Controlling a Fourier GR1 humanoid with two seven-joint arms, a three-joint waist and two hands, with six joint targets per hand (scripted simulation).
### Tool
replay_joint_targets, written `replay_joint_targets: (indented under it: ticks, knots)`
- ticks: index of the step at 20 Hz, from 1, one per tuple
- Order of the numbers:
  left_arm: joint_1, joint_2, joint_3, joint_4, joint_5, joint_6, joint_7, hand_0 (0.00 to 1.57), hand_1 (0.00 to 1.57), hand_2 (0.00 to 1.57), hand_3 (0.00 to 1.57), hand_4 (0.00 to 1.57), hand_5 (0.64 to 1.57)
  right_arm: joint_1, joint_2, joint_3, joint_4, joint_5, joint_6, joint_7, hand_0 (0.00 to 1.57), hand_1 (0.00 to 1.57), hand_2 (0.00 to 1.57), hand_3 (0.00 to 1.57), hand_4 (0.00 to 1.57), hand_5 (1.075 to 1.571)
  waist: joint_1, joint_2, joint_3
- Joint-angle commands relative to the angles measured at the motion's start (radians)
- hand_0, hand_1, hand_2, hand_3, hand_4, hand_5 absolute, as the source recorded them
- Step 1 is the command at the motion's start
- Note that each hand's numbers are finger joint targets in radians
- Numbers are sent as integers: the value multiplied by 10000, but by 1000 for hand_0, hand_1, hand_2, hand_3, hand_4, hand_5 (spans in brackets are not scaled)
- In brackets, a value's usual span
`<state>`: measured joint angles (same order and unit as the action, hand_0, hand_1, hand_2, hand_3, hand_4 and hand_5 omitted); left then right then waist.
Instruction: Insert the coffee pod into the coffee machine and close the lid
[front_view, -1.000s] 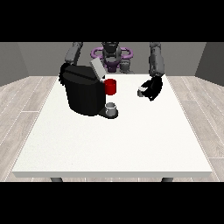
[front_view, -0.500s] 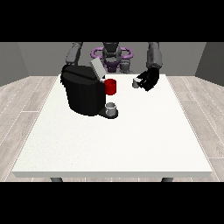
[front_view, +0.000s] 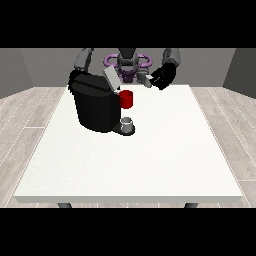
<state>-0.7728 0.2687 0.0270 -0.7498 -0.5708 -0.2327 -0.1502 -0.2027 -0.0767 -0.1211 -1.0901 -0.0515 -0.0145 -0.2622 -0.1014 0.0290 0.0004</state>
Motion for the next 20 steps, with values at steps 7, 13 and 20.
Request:
replay_joint_targets:
  ticks: [7,13,20]
  knots:
    - [-916,-584,520,-733,634,-659,1289,1367,1367,1414,1367,654,1571,-178,-241,-53,108,108,-75,-82,0,0,0,0,154,1571,-63,37,-2]
    - [-1518,-527,653,-670,372,26,1548,1510,1510,1474,1125,626,1571,-413,-388,-200,-102,-368,570,-383,0,0,0,0,213,1571,-654,740,-3]
    - [-2721,971,1896,248,761,221,1334,1469,1469,1473,1358,639,1571,-995,-345,264,-1117,-412,968,-92,0,0,0,0,21,1571,-1754,2112,-8]
